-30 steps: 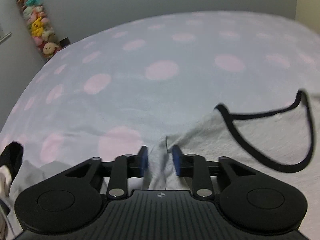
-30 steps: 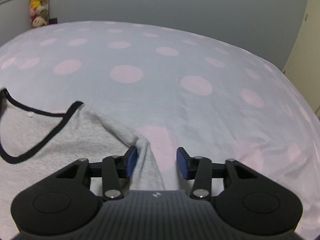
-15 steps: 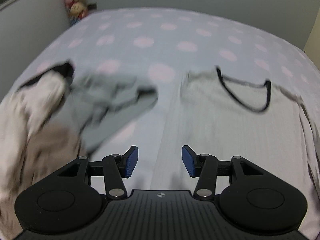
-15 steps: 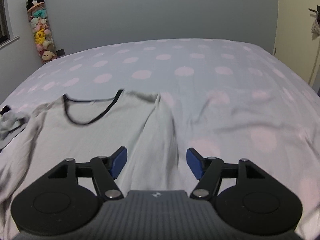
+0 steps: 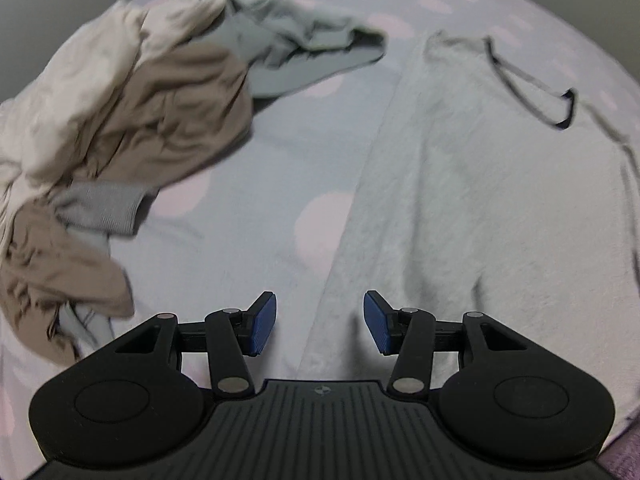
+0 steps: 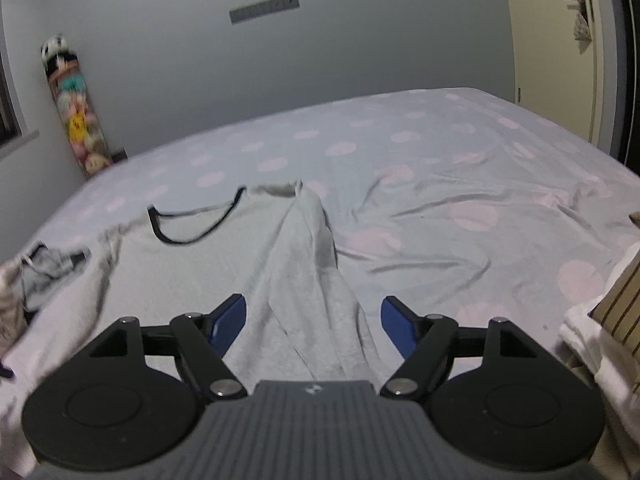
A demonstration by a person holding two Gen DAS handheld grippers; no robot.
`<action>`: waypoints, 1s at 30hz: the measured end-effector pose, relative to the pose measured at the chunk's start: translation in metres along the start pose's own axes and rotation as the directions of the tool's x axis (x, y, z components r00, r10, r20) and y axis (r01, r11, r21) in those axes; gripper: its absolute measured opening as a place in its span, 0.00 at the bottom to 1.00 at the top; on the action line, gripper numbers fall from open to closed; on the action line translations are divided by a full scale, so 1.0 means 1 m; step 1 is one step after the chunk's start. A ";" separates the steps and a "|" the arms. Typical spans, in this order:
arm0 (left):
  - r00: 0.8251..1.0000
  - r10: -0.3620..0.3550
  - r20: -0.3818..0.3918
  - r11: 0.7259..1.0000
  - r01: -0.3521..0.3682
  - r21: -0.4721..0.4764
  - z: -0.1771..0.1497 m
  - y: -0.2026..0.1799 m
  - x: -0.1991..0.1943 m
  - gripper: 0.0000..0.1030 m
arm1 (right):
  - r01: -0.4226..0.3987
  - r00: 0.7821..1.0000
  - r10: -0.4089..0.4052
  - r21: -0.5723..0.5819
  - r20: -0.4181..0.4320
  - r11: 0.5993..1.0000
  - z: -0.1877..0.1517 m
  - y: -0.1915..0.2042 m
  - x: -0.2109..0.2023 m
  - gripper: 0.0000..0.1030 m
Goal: Fold clothes
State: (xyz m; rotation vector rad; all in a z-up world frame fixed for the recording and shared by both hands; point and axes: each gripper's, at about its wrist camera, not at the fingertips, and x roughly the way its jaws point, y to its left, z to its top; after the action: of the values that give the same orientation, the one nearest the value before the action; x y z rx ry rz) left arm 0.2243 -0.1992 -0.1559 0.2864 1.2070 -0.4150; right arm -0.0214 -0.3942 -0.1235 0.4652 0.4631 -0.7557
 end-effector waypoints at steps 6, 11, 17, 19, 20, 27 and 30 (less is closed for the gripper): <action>0.995 0.068 -0.071 0.996 -0.064 0.063 -0.005 -0.013 0.020 0.36 | -0.030 0.999 0.030 0.003 0.015 1.000 -0.002 -0.002 -0.007 0.74; 0.991 0.082 -0.102 0.994 -0.074 0.079 -0.009 -0.022 0.030 0.10 | -0.030 0.999 0.030 -0.039 0.013 0.999 -0.003 0.006 -0.008 0.74; 0.999 0.031 -0.017 0.999 -0.031 0.013 -0.014 -0.020 0.020 0.01 | 0.013 0.999 -0.016 -0.073 -0.047 0.997 -0.002 0.014 0.004 0.74; 0.999 0.005 0.045 1.000 -0.004 -0.025 -0.010 -0.012 0.005 0.01 | 0.032 0.997 -0.038 -0.097 -0.064 0.995 -0.003 0.019 0.008 0.74; 0.997 -0.004 0.077 0.999 0.007 -0.046 -0.006 -0.008 -0.003 0.01 | 0.041 0.996 -0.049 -0.109 -0.069 0.993 -0.003 0.021 0.009 0.74; 0.968 -0.007 0.252 0.983 0.053 -0.177 0.024 0.039 -0.053 0.01 | 0.091 0.992 -0.107 -0.205 -0.072 0.974 -0.006 0.037 0.011 0.74; 0.953 0.021 0.302 0.974 0.049 -0.221 0.038 0.061 -0.070 0.01 | 0.100 0.989 -0.123 -0.233 -0.087 0.967 -0.007 0.042 0.015 0.74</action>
State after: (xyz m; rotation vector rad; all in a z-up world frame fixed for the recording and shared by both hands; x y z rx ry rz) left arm 0.2636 -0.1500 -0.0776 0.0146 0.9431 -0.3161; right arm 0.0171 -0.3716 -0.1280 0.2647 0.6675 -0.7793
